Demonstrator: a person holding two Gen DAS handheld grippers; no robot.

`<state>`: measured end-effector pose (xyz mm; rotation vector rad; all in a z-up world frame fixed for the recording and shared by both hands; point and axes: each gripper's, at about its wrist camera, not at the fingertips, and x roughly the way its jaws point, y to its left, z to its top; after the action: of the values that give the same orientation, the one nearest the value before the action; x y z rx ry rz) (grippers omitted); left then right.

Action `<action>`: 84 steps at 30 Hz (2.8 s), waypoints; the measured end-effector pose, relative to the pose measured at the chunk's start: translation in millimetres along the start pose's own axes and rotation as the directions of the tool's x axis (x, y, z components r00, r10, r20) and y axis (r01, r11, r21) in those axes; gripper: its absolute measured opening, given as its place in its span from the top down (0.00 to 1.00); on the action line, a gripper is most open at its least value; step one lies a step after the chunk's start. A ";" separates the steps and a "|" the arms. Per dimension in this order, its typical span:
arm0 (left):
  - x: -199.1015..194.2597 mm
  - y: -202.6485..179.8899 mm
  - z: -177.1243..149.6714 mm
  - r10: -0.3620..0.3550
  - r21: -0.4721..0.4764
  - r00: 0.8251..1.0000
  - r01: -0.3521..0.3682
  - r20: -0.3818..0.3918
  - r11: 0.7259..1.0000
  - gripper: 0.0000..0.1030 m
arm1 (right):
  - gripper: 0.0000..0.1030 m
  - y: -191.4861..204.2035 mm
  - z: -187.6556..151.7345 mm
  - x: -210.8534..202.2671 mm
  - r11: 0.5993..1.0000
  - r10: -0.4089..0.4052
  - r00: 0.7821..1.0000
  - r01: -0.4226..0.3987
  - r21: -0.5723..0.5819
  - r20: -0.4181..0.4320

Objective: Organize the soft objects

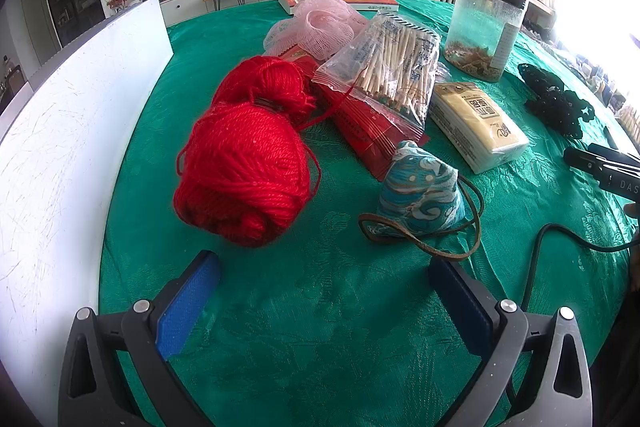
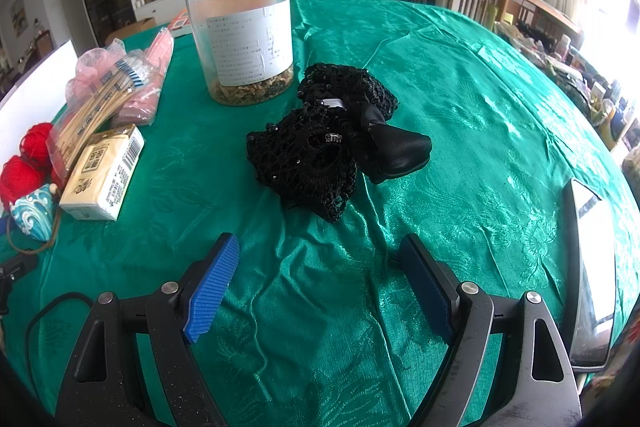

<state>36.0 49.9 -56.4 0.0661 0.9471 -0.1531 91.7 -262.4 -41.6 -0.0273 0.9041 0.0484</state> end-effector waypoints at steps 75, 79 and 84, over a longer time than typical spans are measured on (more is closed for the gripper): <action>32.4 55.4 68.5 -0.012 -0.206 0.985 -0.024 -0.172 0.978 0.22 | 0.18 -23.6 8.4 -15.9 0.966 0.194 0.979 -0.202 0.162 0.066; 32.7 50.5 74.8 -0.002 -0.179 0.986 -0.028 -0.168 0.983 0.50 | 0.17 -41.2 41.0 -7.5 0.935 0.214 0.976 -0.220 0.278 0.051; 8.7 50.8 86.0 -0.017 -0.191 0.995 -0.002 -0.099 0.982 0.54 | 0.66 -36.7 78.5 39.1 0.957 0.159 0.981 -0.125 0.261 -0.112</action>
<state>118.1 88.5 -13.9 -0.1075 1.0582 -0.0655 179.4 -294.4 -23.7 0.2757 1.0384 0.0657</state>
